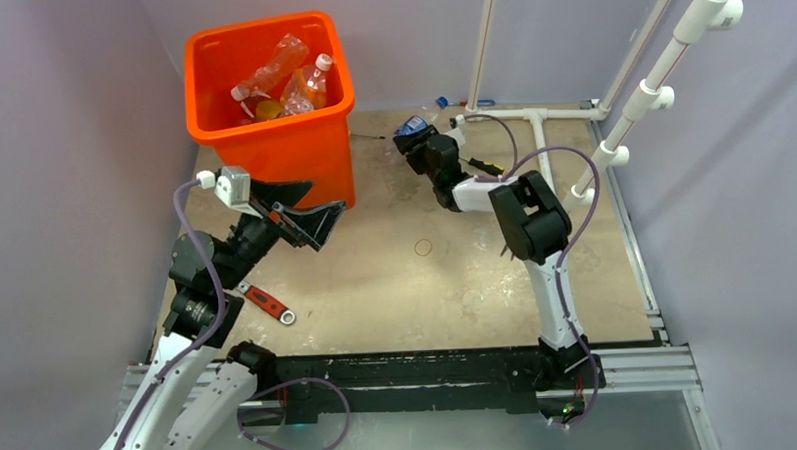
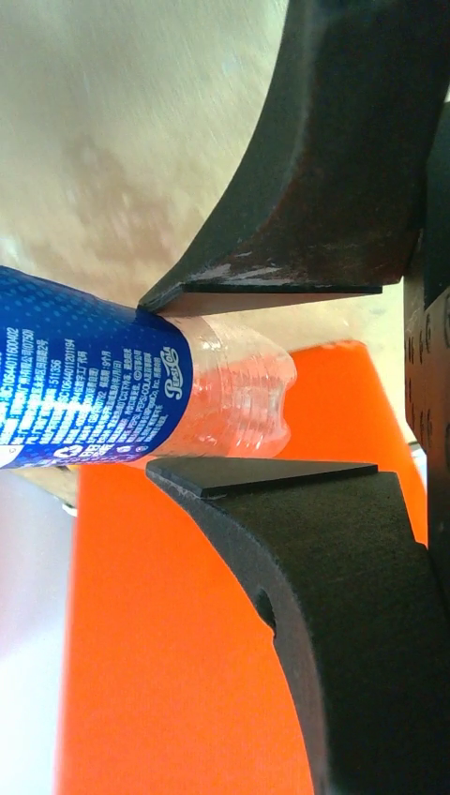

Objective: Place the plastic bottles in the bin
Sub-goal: Pick up the plastic bottle from the corner of the board.

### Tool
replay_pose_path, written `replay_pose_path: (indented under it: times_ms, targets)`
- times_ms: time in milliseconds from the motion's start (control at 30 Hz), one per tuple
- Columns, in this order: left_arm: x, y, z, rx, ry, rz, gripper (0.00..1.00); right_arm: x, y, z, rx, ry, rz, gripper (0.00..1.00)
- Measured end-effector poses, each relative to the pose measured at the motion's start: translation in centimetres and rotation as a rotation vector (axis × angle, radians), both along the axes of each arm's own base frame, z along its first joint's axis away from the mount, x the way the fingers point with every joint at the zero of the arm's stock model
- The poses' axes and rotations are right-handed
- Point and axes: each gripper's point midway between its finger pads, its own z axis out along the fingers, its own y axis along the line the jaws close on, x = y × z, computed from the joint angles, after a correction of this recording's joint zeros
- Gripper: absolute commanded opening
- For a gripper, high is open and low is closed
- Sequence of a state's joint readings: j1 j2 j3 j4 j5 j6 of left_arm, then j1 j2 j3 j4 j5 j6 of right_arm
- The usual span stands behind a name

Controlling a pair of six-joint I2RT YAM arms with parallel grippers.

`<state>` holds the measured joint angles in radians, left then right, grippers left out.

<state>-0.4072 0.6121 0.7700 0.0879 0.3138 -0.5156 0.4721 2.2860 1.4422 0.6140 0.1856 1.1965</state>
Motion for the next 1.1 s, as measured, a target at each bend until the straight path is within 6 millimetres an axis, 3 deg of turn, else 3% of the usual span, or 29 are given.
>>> replay_pose_path:
  times_ms: [133,267,400,567,733,867,967,1100]
  targets:
    - [-0.2,0.2,0.3,-0.007,-0.01,0.007,0.99,-2.0,1.8,4.4,-0.022,-0.099,0.074,0.44]
    - [-0.5,0.7,0.8,-0.015,-0.017,0.026,0.99,-4.3,3.2,10.4,-0.089,-0.235,0.127,0.43]
    - [-0.6,1.4,1.8,-0.029,-0.028,0.059,0.99,-7.6,3.7,16.9,-0.168,-0.383,0.152,0.43]
    - [-0.6,2.2,4.3,-0.057,-0.063,0.106,0.99,-12.7,3.6,22.7,-0.28,-0.533,0.152,0.42]
    - [-0.4,2.6,7.9,-0.078,-0.132,0.129,0.99,-18.3,2.3,25.0,-0.4,-0.617,0.149,0.41]
    - [0.8,1.6,10.7,-0.043,-0.182,0.112,0.99,-23.4,0.9,26.3,-0.477,-0.679,0.191,0.41]
    - [1.9,-0.1,12.5,-0.003,-0.219,0.053,0.99,-27.6,-0.5,27.8,-0.503,-0.744,0.234,0.41]
    - [2.9,-3.4,12.3,0.051,-0.216,-0.09,0.99,-32.2,-2.8,29.8,-0.529,-0.836,0.294,0.42]
